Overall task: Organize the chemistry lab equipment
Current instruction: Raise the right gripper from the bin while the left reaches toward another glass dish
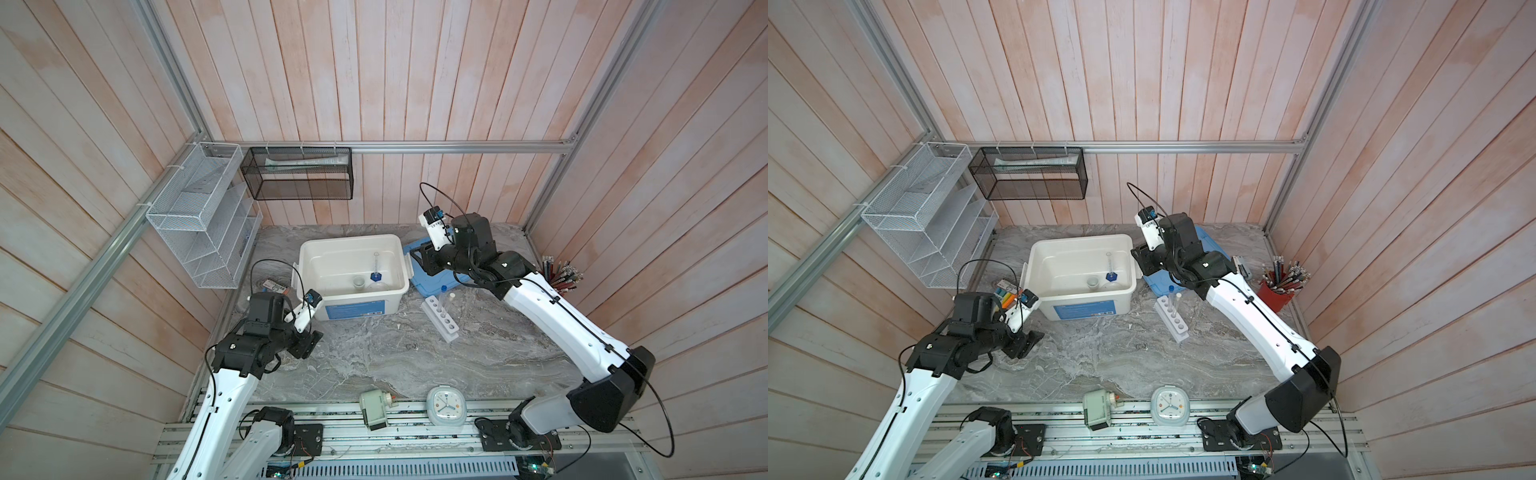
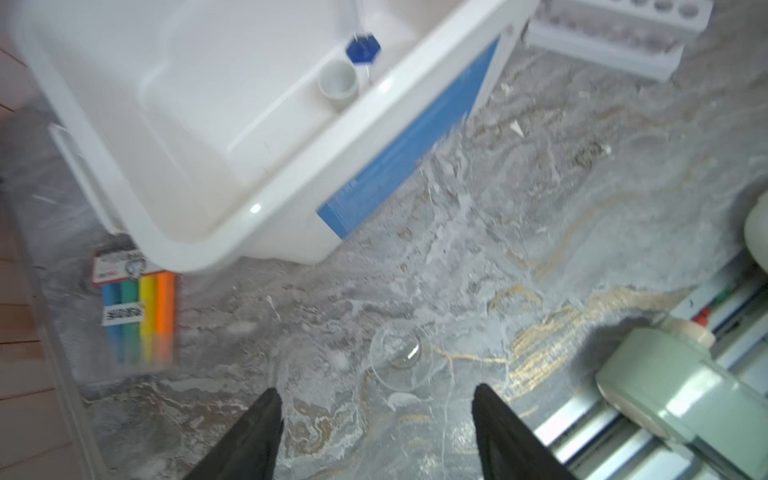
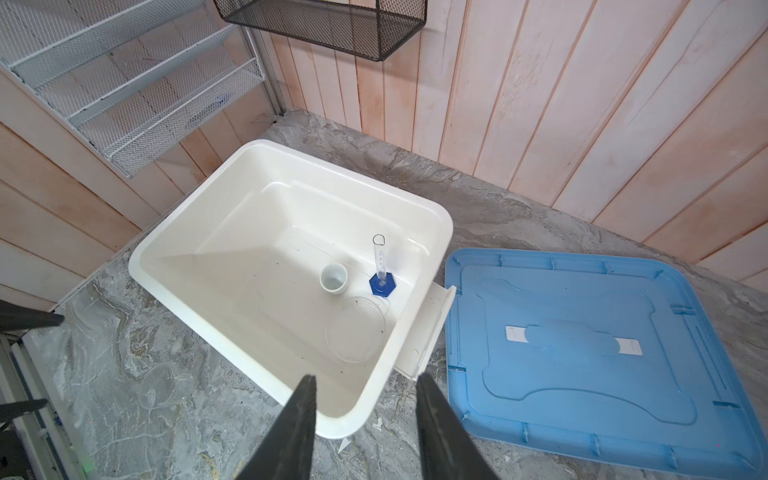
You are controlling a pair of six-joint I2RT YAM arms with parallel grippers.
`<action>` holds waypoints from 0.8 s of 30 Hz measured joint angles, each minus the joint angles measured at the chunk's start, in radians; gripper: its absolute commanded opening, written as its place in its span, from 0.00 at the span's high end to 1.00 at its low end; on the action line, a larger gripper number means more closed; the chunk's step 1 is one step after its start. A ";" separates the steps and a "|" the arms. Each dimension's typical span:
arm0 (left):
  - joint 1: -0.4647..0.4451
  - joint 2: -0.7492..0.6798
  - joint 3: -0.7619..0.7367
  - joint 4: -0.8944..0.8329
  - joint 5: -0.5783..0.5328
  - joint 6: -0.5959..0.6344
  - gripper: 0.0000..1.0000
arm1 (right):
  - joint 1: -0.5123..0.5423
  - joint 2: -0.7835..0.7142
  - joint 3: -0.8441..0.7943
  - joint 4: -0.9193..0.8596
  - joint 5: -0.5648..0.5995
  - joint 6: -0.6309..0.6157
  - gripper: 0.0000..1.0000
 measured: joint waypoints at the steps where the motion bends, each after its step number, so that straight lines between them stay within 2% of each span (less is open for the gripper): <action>1: -0.001 0.010 -0.011 -0.017 0.000 0.006 0.26 | -0.010 -0.012 -0.023 0.009 -0.007 0.008 0.59; 4: -0.002 0.019 -0.044 -0.030 -0.006 0.004 0.27 | -0.025 -0.024 -0.070 0.027 -0.021 0.023 0.59; 7: -0.002 0.024 -0.074 -0.027 -0.029 -0.008 0.33 | -0.037 -0.027 -0.111 0.042 -0.037 0.038 0.59; 9: 0.004 0.029 -0.094 -0.021 -0.041 -0.012 0.46 | -0.046 -0.027 -0.129 0.047 -0.049 0.042 0.60; 10: 0.008 0.029 -0.106 -0.016 -0.050 -0.010 0.50 | -0.051 -0.028 -0.136 0.051 -0.053 0.045 0.60; 21: 0.043 0.090 -0.151 0.030 -0.074 -0.038 0.52 | -0.074 -0.048 -0.184 0.112 -0.147 0.067 0.61; 24: 0.047 0.138 -0.151 0.044 -0.074 -0.044 0.57 | -0.087 -0.048 -0.185 0.124 -0.177 0.068 0.62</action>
